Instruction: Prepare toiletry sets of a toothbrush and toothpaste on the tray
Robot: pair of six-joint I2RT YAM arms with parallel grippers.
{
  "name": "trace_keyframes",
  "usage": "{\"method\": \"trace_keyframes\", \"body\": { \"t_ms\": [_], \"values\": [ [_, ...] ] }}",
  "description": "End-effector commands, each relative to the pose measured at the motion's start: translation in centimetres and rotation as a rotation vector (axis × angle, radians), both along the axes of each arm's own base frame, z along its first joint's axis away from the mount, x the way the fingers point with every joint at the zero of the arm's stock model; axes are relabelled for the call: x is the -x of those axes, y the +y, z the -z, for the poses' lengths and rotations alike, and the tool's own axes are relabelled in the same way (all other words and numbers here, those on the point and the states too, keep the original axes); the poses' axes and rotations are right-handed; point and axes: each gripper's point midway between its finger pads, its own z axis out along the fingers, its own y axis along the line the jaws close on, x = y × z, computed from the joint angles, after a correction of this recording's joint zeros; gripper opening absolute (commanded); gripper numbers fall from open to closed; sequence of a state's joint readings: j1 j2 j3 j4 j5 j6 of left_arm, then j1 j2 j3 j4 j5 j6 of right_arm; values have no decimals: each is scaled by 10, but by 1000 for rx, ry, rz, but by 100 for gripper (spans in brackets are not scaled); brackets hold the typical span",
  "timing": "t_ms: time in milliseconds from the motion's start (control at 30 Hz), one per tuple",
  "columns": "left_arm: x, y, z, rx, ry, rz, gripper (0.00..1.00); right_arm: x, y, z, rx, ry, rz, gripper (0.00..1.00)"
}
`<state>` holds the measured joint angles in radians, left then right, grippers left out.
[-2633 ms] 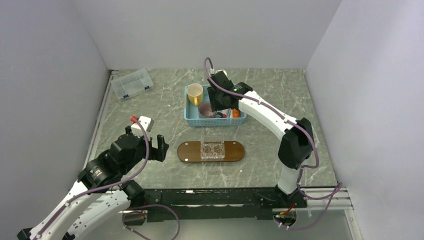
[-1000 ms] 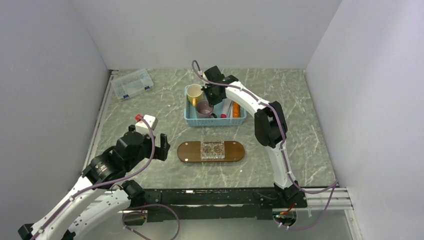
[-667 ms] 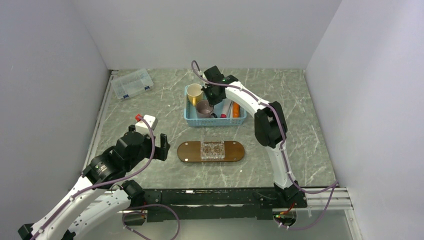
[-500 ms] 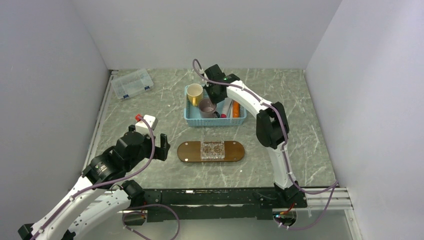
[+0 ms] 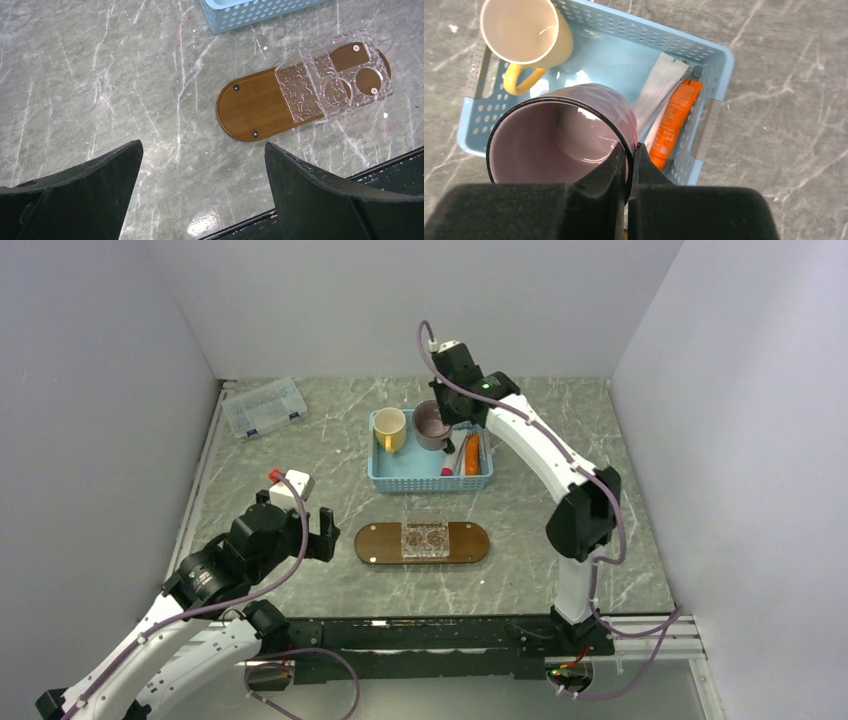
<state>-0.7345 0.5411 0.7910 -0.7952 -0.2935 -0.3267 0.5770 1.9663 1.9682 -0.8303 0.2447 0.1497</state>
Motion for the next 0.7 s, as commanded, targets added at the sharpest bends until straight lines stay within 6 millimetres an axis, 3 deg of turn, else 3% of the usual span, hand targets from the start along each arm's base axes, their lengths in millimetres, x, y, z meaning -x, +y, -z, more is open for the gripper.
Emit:
{"method": "trace_keyframes", "body": {
  "t_ms": [0, 267, 467, 667],
  "values": [
    [0, -2, -9, 21, -27, 10, 99, 18, -24, -69, -89, -129, 105, 0],
    [0, -1, -10, 24, -31, 9, 99, 69, -60, -81, -96, -118, 150, 0],
    [1, -2, -10, 28, -35, 14, 99, 105, -83, -71, -107, -97, 187, 0],
    [1, -2, -10, 25, -30, 14, 99, 134, -95, -46, -122, -39, 208, 0]
  ]
}}
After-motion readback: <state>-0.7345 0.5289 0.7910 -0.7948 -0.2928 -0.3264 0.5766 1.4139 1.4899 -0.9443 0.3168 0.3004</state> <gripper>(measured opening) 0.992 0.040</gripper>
